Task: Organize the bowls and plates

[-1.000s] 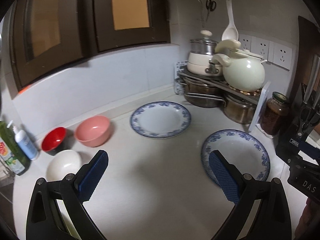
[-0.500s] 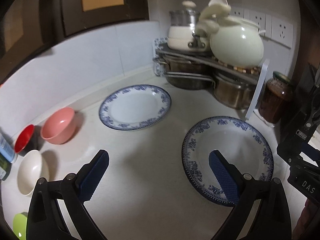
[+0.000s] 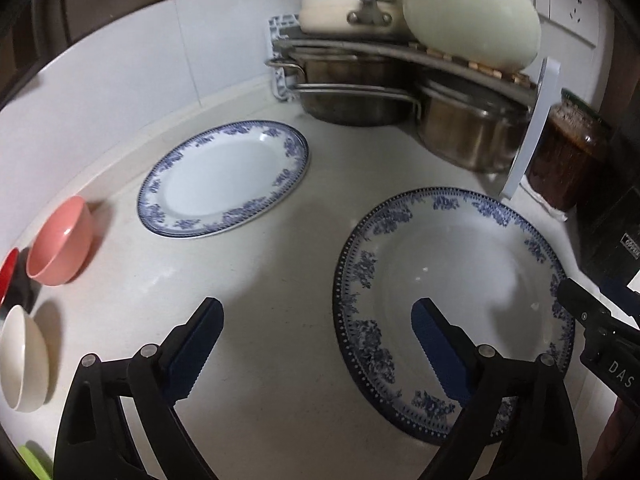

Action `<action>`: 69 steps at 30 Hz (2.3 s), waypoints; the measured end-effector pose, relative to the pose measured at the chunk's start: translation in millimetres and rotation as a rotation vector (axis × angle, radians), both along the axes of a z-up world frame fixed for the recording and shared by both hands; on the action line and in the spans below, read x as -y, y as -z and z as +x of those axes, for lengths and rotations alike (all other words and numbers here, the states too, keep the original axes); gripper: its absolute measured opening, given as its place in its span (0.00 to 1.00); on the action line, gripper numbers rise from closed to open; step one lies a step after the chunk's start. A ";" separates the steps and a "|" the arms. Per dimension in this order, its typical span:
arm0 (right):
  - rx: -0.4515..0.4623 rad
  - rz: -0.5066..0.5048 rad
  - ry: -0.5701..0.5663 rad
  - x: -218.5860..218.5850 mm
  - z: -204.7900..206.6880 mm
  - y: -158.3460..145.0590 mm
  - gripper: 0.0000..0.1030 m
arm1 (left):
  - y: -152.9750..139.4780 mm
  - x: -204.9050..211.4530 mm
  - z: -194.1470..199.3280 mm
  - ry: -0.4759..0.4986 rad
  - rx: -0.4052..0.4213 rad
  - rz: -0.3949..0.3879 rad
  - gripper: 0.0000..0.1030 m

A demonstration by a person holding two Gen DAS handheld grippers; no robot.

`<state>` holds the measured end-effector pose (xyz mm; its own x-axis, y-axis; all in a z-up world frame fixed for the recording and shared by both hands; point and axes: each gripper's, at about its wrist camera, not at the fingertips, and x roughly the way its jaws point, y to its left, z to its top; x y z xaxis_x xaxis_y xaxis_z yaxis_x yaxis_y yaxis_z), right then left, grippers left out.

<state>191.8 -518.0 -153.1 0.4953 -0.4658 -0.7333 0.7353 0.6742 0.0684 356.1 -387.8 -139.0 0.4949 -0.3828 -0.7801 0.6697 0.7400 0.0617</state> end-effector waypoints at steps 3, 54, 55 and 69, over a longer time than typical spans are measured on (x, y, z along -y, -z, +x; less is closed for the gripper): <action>-0.017 0.020 0.000 6.1 3.1 8.2 0.75 | 7.6 7.0 3.0 0.010 -0.024 0.004 0.91; -0.096 0.116 -0.087 0.3 30.3 12.7 0.34 | 3.4 -12.7 14.5 -0.058 -0.153 -0.010 0.33; -0.095 0.117 -0.091 -2.5 30.5 10.2 0.34 | -0.3 -18.7 13.6 -0.066 -0.152 -0.012 0.33; -0.069 0.085 -0.212 -67.2 39.5 -29.5 0.34 | -40.7 -103.6 4.8 -0.194 -0.111 -0.054 0.33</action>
<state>231.3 -450.9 -123.6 0.5230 -0.2921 -0.8007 0.5830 0.8079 0.0861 360.8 -284.2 -98.3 0.4758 -0.3314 -0.8147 0.5153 0.8557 -0.0471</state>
